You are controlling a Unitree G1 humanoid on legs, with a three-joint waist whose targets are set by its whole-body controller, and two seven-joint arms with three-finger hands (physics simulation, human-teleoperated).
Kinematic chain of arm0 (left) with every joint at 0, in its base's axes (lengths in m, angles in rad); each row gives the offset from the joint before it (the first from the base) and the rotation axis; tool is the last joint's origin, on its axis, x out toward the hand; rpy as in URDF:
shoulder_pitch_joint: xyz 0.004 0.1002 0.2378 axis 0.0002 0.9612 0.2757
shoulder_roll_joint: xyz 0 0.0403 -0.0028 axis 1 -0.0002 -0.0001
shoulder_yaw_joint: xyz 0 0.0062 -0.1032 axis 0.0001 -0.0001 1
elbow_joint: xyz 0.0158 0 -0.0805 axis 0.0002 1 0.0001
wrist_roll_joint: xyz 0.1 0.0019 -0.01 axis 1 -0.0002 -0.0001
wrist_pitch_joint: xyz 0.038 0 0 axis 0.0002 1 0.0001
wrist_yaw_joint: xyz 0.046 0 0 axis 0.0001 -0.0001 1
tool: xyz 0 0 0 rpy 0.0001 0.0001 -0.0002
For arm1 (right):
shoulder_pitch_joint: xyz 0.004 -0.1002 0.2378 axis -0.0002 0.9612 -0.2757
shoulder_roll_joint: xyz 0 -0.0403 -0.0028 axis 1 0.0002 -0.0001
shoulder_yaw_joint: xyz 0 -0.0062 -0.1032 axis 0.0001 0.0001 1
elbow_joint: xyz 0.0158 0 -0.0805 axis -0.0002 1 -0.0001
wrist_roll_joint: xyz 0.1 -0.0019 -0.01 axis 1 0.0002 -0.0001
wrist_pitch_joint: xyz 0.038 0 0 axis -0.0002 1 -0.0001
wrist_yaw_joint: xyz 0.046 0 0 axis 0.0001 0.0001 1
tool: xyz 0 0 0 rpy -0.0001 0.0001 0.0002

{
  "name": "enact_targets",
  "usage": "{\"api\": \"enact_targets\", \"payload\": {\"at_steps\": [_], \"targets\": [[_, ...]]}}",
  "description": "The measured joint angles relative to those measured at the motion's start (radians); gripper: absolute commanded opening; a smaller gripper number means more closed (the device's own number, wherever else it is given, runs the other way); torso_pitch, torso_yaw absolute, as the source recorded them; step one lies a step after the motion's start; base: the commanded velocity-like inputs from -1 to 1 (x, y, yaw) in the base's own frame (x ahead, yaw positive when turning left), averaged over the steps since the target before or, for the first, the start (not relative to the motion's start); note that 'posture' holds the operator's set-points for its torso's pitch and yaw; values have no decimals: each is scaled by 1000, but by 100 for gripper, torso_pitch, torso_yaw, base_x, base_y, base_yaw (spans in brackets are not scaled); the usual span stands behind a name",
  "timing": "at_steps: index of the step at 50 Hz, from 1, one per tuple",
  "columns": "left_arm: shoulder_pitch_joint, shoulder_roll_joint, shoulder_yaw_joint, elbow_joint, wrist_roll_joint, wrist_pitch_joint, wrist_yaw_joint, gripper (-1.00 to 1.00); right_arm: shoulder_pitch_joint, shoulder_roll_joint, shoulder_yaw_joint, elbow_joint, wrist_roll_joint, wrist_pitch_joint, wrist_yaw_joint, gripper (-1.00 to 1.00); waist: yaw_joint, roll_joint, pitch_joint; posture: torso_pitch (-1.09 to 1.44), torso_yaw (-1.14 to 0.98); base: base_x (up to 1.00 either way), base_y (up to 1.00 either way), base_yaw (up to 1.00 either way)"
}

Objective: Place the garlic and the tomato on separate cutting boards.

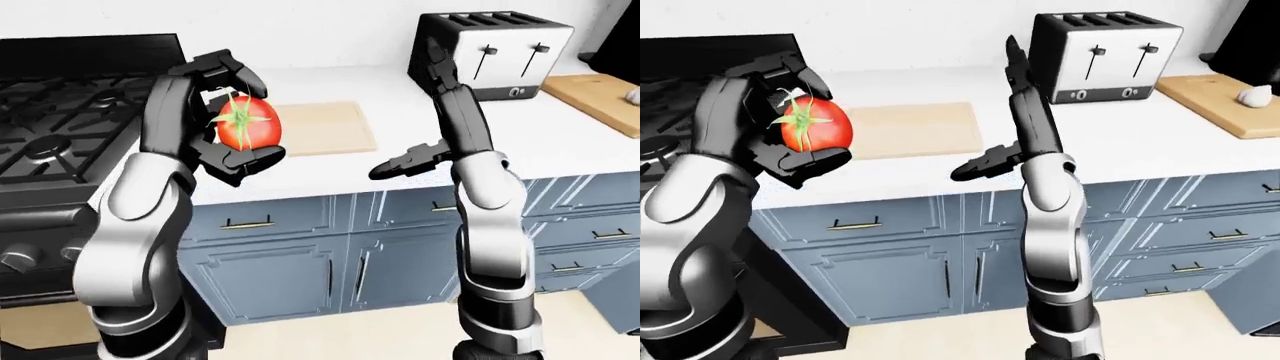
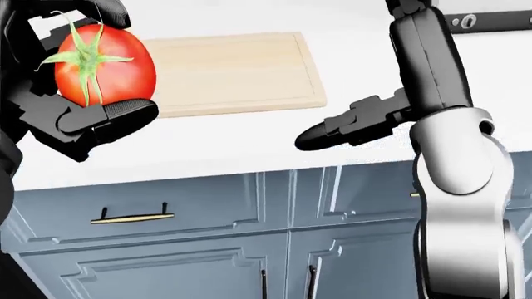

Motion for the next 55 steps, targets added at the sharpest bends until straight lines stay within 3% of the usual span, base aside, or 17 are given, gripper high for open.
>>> {"api": "enact_targets", "payload": {"at_steps": [4, 6, 10, 14, 17, 20, 24, 27, 30, 32, 35, 39, 42, 46, 49, 51, 55], "targets": [[-20, 3, 1, -7, -5, -1, 3, -100, -9, -6, -3, -17, -2, -7, -2, 100, 0, -52, -6, 0, 0, 0, 0, 0], [-5, -5, -12, 3, -10, 6, 1, -100, 6, -7, -9, -9, -5, -1, -1, 100, -1, -33, 10, 0, 0, 0, 0, 0], [-3, -7, -27, 31, -16, 36, -2, -100, 15, -7, -14, 30, -3, 30, 4, 100, -11, -22, 20, 0, 0, 7, 0, 0], [-12, -3, -25, 25, -20, 32, -4, -100, 7, -9, -17, 27, -5, 41, 3, 100, -22, -26, 4, 0, 0, 19, 0, 0], [-28, 5, -7, 8, -19, 14, -1, -100, -21, -9, -8, -1, -8, 26, 1, 100, -19, 2, -2, 0, 0, 20, 0, 0], [-32, 9, 2, -5, -19, -2, 3, -100, -35, -7, 0, -18, -8, 6, 0, 100, -18, 62, -7, 0, 0, 21, 0, 0], [-7, 8, 3, 18, -14, 9, 8, -100, 2, 5, 16, 13, 1, 3, 6, 100, -9, 55, 5, 0, 0, 22, 0, 0], [-20, 9, -4, 18, -14, 19, 9, -100, -3, 1, 3, 19, 3, 21, 9, 100, -12, 29, 7, 0, 0, 4, 0, 0], [-29, 9, -4, 11, -15, 9, 9, -100, -11, 0, -3, -2, 0, 15, 0, 100, -7, -11, 17, 0, 0, 0, 0, 0], [-26, 8, -5, 22, -14, 8, 8, -100, -10, 0, 1, 2, 0, 10, -2, 100, -2, -56, 11, 0, 0, 18, 0, 0], [-6, -4, -26, 44, -14, 27, 5, -100, 11, -4, -3, 26, 3, 16, -1, 100, -16, -17, 28, 0, 0, 38, 0, 0], [-22, -3, -30, 19, -24, 19, -5, -100, 8, -7, -18, 17, -4, 25, -6, 100, -25, 9, 10, 0, 0, 41, 0, 0], [-33, 3, -14, 1, -24, 2, -3, -100, -6, -5, -13, -3, -6, 9, -12, 100, -28, 54, 2, 0, 0, 40, 0, 0], [-23, 11, 8, 0, -14, -6, 5, -100, 2, 8, 14, -7, 0, -11, -10, 100, -16, 41, -1, 0, 0, 2, 0, 0], [-28, 9, 1, 20, -10, 6, 10, -100, 9, 6, 11, 15, 8, -9, -5, 100, -17, -17, 12, 0, 0, 0, 0, 0], [-21, 1, -14, 32, -12, 20, 8, -100, 23, 1, -1, 16, 8, 3, -4, 100, -17, -16, 22, 0, 0, 0, 0, 0], [-47, 1, -30, 73, -14, 26, 4, -100, 18, -4, -12, 16, 3, 19, -6, 100, -24, -12, 10, 0, 0, 0, 0, 0]]}}
